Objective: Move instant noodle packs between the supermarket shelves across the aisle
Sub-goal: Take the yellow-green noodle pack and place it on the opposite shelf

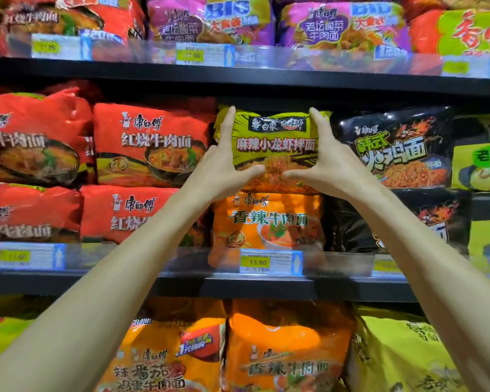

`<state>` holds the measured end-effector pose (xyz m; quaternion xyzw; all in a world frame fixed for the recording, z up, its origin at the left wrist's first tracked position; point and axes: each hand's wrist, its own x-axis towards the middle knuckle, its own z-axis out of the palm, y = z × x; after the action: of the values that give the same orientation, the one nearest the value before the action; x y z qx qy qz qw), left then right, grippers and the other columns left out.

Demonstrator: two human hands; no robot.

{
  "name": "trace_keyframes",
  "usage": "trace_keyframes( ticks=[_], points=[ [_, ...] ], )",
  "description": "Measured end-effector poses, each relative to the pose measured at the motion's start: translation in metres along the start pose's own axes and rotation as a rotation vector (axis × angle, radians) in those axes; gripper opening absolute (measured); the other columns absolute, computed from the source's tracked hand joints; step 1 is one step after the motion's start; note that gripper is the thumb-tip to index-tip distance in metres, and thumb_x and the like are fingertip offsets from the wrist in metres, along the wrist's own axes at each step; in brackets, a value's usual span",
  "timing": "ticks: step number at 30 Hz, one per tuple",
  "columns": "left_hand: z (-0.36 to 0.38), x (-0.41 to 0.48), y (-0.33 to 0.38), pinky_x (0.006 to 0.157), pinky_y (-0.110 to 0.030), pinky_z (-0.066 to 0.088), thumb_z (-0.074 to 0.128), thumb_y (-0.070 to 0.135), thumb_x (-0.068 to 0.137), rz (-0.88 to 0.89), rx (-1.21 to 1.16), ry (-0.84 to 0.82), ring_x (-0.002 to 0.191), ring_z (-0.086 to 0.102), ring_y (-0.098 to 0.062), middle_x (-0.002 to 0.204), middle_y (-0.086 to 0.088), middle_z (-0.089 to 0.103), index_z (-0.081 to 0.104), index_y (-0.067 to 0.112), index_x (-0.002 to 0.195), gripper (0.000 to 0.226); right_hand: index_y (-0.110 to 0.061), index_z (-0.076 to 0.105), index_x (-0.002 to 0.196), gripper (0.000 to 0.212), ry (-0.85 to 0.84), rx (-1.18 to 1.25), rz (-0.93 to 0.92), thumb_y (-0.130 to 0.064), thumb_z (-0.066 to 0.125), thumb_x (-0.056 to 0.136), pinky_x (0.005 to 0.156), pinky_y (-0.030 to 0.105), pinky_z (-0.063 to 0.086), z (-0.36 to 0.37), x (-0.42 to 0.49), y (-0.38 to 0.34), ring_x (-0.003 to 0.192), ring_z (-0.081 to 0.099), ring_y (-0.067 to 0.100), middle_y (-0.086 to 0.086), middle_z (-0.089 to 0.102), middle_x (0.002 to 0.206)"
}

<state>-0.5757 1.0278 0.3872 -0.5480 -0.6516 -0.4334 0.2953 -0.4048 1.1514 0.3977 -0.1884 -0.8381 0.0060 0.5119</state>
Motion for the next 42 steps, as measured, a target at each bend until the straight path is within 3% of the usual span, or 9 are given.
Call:
trace_keyframes(
  ticks=[5,10,15,19,22,30,36,39,42],
  points=[
    [0.003,-0.010,-0.010,0.114,-0.041,0.034,0.074,0.037,0.090,0.114,-0.022,0.081,0.143,0.043,-0.032,0.163,-0.004,0.033,-0.008,0.033,0.161,0.109,-0.036,0.004,0.157,0.119,0.082,0.038,-0.052,-0.032,0.087,0.073,0.098,0.042,0.043,0.012,-0.004,0.008,0.122,0.051,0.032,0.018,0.052,0.131],
    [-0.001,-0.020,-0.007,0.115,-0.042,0.032,0.075,0.031,0.090,0.144,0.002,0.098,0.145,0.038,-0.034,0.164,-0.010,0.029,-0.007,0.032,0.161,0.109,-0.035,0.011,0.157,0.109,0.169,0.108,-0.130,-0.021,0.084,0.077,0.092,0.034,0.042,0.017,-0.016,0.012,0.119,0.052,0.028,0.012,0.046,0.137],
    [-0.006,-0.029,0.004,0.116,-0.050,0.033,0.075,0.028,0.090,0.154,-0.008,0.149,0.143,0.042,-0.040,0.164,-0.013,0.029,-0.004,0.033,0.161,0.106,-0.031,0.014,0.158,0.106,0.303,0.146,-0.188,-0.009,0.079,0.077,0.085,0.015,0.035,0.017,-0.025,0.013,0.106,0.050,0.012,0.009,0.047,0.141],
    [-0.013,-0.035,0.013,0.115,-0.057,0.036,0.073,0.024,0.091,0.189,-0.050,0.184,0.127,0.053,-0.052,0.169,-0.005,0.019,-0.001,0.029,0.162,0.103,-0.023,0.019,0.158,0.099,0.370,0.190,-0.255,-0.002,0.073,0.078,0.091,-0.005,0.025,0.009,-0.030,0.009,0.128,0.040,0.008,0.008,0.042,0.149],
    [-0.018,-0.041,0.017,0.117,-0.054,0.035,0.073,0.019,0.092,0.205,-0.087,0.196,0.126,0.051,-0.054,0.170,-0.001,0.013,0.001,0.024,0.163,0.101,-0.021,0.021,0.158,0.097,0.373,0.190,-0.281,-0.002,0.073,0.078,0.092,-0.009,0.020,0.000,-0.032,0.003,0.132,0.038,0.007,0.008,0.041,0.150],
    [-0.025,-0.058,0.028,0.116,-0.020,0.017,0.072,0.015,0.091,0.198,-0.172,0.217,0.148,0.029,-0.017,0.170,0.000,0.012,0.005,0.020,0.163,0.099,-0.020,0.022,0.157,0.096,0.372,0.189,-0.279,-0.002,0.075,0.080,0.089,-0.009,0.023,-0.014,-0.055,-0.005,0.130,0.040,0.005,0.007,0.041,0.150],
    [-0.033,-0.074,0.031,0.124,-0.046,0.025,0.072,0.015,0.091,0.218,-0.222,0.202,0.147,0.036,-0.032,0.170,0.005,0.011,0.003,0.026,0.163,0.100,-0.021,0.025,0.157,0.095,0.385,0.199,-0.274,-0.005,0.079,0.081,0.091,-0.008,0.024,-0.022,-0.073,-0.016,0.124,0.032,-0.011,0.004,0.041,0.150],
    [-0.040,-0.084,0.031,0.119,-0.009,0.013,0.070,0.012,0.092,0.232,-0.256,0.218,0.150,0.024,-0.012,0.170,0.004,0.011,0.006,0.022,0.163,0.095,-0.019,0.027,0.156,0.094,0.386,0.186,-0.264,-0.004,0.079,0.080,0.096,-0.006,0.024,-0.026,-0.085,-0.025,0.128,0.034,-0.008,0.004,0.041,0.152],
    [-0.045,-0.095,0.032,0.115,-0.001,0.010,0.068,0.007,0.092,0.256,-0.289,0.217,0.152,0.021,-0.014,0.170,0.001,0.012,0.008,0.018,0.163,0.094,-0.013,0.029,0.155,0.093,0.396,0.179,-0.281,-0.004,0.081,0.078,0.112,0.009,0.024,-0.032,-0.100,-0.035,0.140,0.033,0.003,0.002,0.038,0.155]
  ],
)
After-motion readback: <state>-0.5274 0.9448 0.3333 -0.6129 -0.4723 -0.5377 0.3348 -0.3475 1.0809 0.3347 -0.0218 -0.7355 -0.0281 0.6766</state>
